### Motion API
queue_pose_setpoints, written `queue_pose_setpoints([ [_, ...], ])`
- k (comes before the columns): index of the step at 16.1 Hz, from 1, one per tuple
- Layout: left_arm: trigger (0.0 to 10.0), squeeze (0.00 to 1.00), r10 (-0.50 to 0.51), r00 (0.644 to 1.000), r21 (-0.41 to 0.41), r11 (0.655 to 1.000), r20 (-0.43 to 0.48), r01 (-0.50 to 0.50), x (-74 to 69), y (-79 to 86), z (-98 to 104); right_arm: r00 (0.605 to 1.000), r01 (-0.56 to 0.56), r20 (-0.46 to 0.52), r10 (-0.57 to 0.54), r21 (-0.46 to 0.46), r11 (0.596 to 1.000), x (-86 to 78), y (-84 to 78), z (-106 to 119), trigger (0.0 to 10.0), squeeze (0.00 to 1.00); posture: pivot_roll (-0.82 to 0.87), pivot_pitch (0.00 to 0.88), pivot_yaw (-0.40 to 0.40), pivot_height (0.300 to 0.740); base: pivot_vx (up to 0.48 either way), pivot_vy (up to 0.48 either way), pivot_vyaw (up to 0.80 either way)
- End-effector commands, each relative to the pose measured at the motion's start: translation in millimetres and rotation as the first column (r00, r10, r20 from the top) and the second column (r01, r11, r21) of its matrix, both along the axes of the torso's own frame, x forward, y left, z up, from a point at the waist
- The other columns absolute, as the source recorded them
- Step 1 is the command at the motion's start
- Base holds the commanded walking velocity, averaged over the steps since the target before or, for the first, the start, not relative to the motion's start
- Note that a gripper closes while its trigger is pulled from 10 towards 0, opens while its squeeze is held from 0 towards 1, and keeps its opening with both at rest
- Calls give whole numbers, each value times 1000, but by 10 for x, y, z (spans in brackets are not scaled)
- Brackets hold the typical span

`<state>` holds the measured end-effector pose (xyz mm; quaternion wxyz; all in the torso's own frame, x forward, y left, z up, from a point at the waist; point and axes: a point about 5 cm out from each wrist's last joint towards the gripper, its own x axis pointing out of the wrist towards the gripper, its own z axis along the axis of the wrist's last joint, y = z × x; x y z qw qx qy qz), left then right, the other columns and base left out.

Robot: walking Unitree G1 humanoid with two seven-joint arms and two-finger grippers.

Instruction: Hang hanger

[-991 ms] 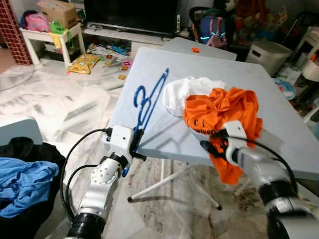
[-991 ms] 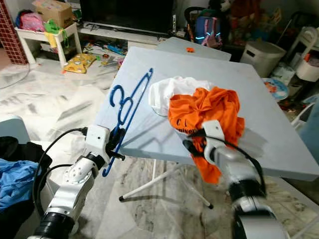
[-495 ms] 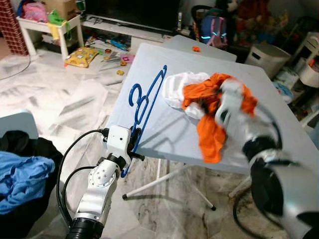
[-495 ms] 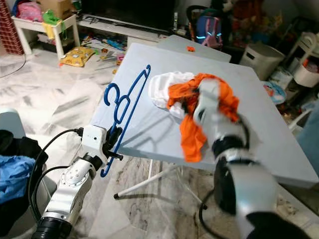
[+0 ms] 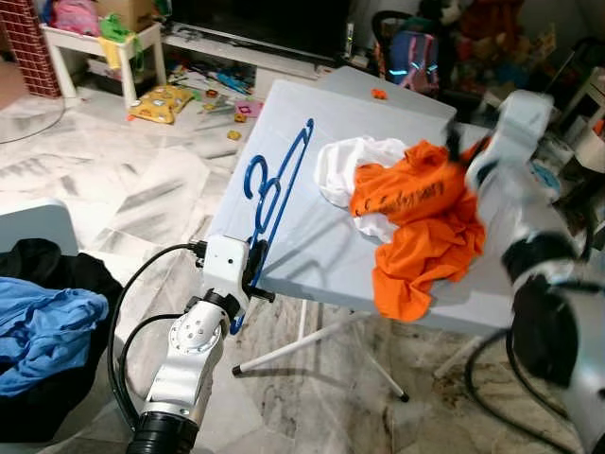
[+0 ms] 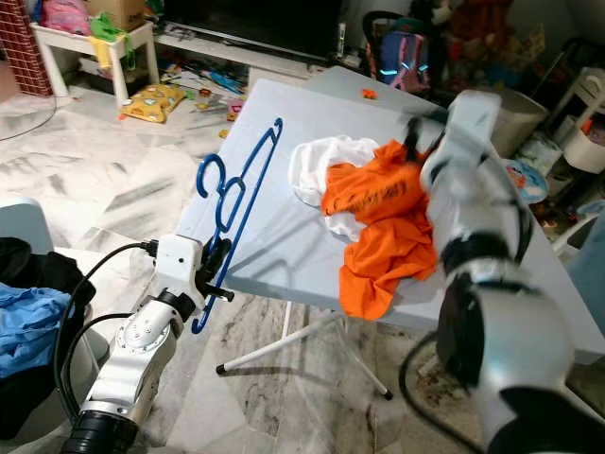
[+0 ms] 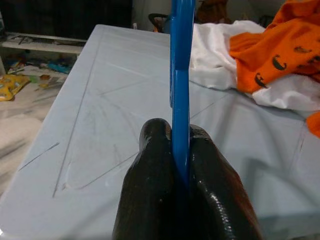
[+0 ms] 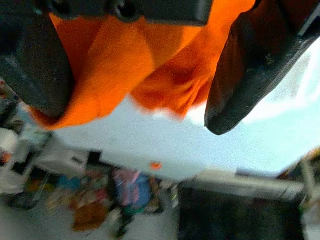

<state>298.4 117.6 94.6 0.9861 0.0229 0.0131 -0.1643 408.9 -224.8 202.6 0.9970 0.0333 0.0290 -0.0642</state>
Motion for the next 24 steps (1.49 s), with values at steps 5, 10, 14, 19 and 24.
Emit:
queue_pose_setpoints([
  [5, 10000, 0, -1, 998, 24, 1000, -61, 2, 23, 15, -109, 940, -309, -194, 282, -132, 942, -395, -391, -548, 10000, 0, 225, 0, -172, 740, 0, 0, 0],
  [10, 10000, 0, -16, 998, 26, 999, -57, 18, 54, 4, -102, 831, -538, -232, 506, -103, 837, -864, -510, -650, 10000, 0, 203, 0, -149, 740, 0, 0, 0],
  [14, 10000, 0, -29, 998, 26, 999, -50, 31, 88, -23, -86, 721, -663, -302, 624, -39, 748, -1115, -431, -758, 10000, 0, 203, 0, -144, 740, 0, 0, 0],
  [19, 10000, 0, -28, 999, 29, 999, -46, 29, 95, -3, -84, 662, -696, -392, 639, -4, 718, -1246, -267, -1029, 10000, 0, 211, 0, -144, 740, 0, 0, 0],
  [24, 10000, 0, -39, 998, 28, 999, -49, 40, 103, -27, -99, 875, -484, -93, 475, -145, 863, -1101, -522, -524, 10000, 0, 192, 0, -130, 740, 0, 0, 0],
])
